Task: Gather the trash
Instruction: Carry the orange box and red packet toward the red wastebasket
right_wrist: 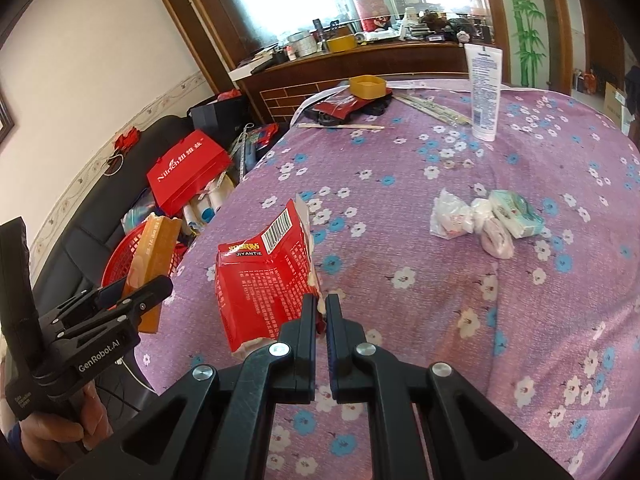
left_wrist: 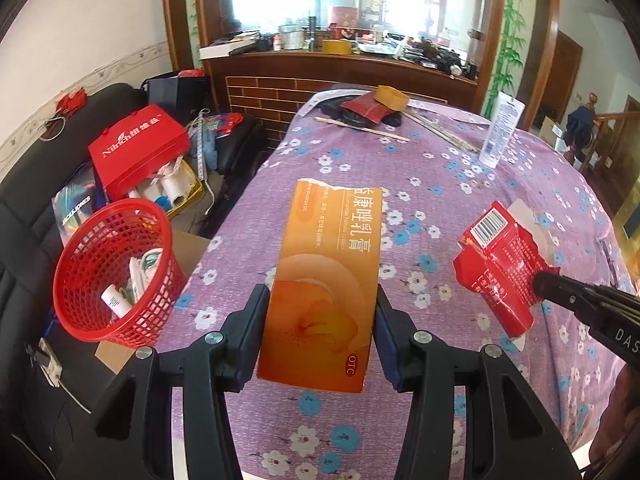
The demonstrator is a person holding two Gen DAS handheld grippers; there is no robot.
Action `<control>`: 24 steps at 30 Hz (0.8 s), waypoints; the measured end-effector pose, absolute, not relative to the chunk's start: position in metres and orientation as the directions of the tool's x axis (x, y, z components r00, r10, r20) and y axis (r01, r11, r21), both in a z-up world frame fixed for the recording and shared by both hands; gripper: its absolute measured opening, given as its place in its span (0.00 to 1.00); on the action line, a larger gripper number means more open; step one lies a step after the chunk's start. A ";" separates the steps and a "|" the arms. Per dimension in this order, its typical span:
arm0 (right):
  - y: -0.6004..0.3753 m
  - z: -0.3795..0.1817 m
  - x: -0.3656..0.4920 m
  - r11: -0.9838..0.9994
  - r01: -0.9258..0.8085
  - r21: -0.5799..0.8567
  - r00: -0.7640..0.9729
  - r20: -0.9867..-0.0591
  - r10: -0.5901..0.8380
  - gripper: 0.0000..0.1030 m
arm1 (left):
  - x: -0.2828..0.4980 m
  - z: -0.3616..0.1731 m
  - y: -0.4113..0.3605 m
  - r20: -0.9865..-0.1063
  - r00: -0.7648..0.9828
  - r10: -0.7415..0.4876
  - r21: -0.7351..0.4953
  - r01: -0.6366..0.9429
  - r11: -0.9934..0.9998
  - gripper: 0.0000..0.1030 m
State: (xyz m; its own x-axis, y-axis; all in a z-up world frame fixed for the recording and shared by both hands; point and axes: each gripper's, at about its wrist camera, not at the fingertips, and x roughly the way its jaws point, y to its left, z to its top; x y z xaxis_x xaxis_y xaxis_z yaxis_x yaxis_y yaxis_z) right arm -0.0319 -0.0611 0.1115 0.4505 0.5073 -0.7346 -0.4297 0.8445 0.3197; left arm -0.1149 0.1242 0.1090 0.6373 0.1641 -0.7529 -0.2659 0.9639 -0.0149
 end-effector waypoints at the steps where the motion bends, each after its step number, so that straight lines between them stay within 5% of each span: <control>1: -0.058 0.111 -0.031 0.843 -0.434 0.319 0.447 -0.736 0.509 0.05 | -0.117 0.109 0.127 -0.752 0.637 0.168 -0.018 -0.274 0.962 0.47; 24: 0.066 0.134 -0.023 0.720 -0.635 0.282 0.350 -0.725 0.593 0.05 | -0.169 0.129 0.259 -0.727 0.609 0.317 -0.084 -0.537 0.839 0.47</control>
State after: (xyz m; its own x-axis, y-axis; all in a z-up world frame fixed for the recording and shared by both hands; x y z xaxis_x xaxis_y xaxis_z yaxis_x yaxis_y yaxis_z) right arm -0.0230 0.0664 0.1335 0.3502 0.5927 -0.7253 -0.6346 0.7197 0.2817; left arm -0.1694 0.2588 0.1289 0.6094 0.3169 -0.7268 -0.5372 0.8392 -0.0845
